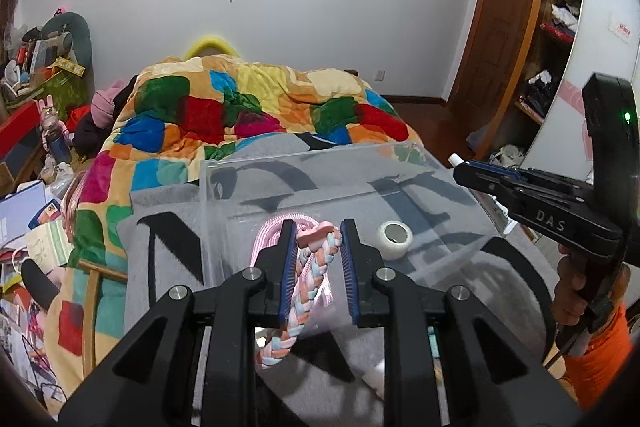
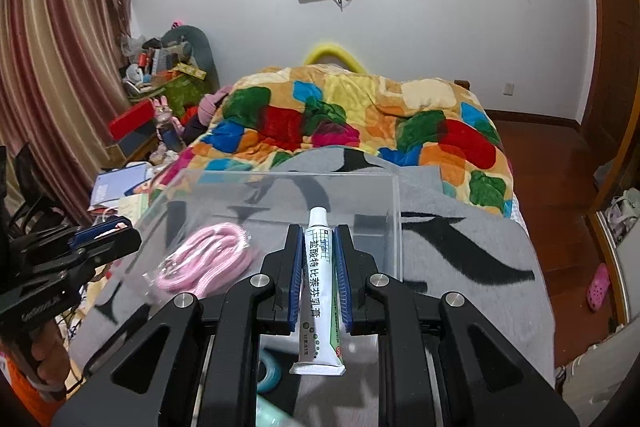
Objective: Organize objects
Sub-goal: 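Lower the tube and rope toy into the clear box and open both tools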
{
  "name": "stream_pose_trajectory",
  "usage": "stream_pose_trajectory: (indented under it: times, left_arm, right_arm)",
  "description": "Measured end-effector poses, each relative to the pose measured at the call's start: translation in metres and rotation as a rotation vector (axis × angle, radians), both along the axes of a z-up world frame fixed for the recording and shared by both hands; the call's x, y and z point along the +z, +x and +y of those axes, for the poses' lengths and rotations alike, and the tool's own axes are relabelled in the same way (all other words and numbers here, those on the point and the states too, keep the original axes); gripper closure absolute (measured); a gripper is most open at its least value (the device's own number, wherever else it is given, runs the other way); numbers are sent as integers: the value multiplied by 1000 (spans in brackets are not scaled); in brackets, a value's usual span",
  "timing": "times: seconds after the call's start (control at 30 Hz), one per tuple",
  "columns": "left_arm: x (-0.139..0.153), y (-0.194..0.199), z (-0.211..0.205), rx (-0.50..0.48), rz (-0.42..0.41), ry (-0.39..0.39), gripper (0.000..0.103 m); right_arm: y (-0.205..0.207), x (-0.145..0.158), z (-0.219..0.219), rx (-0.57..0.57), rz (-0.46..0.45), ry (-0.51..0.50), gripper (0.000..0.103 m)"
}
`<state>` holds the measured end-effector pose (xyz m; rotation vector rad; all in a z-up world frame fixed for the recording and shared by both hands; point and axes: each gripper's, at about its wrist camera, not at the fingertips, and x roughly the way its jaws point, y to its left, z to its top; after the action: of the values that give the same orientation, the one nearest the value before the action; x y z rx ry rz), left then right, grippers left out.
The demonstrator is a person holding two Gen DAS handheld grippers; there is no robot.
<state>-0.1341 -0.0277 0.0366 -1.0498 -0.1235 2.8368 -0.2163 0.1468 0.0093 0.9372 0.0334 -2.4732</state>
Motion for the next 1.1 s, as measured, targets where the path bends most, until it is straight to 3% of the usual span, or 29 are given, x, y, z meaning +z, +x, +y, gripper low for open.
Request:
stream_pose_trajectory:
  times: [0.23, 0.53, 0.8, 0.87, 1.03, 1.1]
  left_arm:
    - [-22, -28, 5, -7, -61, -26, 82]
    - [-46, -39, 14, -3, -129, -51, 81]
    - [-34, -26, 17, 9, -87, -66, 60]
    - [-27, -19, 18, 17, -61, -74, 49]
    - [-8, 1, 21, 36, 0, -84, 32]
    - [-4, 10, 21, 43, 16, -77, 23]
  right_arm:
    - [-26, -21, -18, 9, -53, 72, 89]
    - [-29, -49, -30, 33, -96, 149, 89]
    - [-18, -39, -27, 63, -96, 123, 82]
    - [-13, -35, -24, 71, -94, 106, 80]
    - [8, -24, -15, 93, -67, 86, 78]
    - [18, -20, -10, 102, -60, 73, 70]
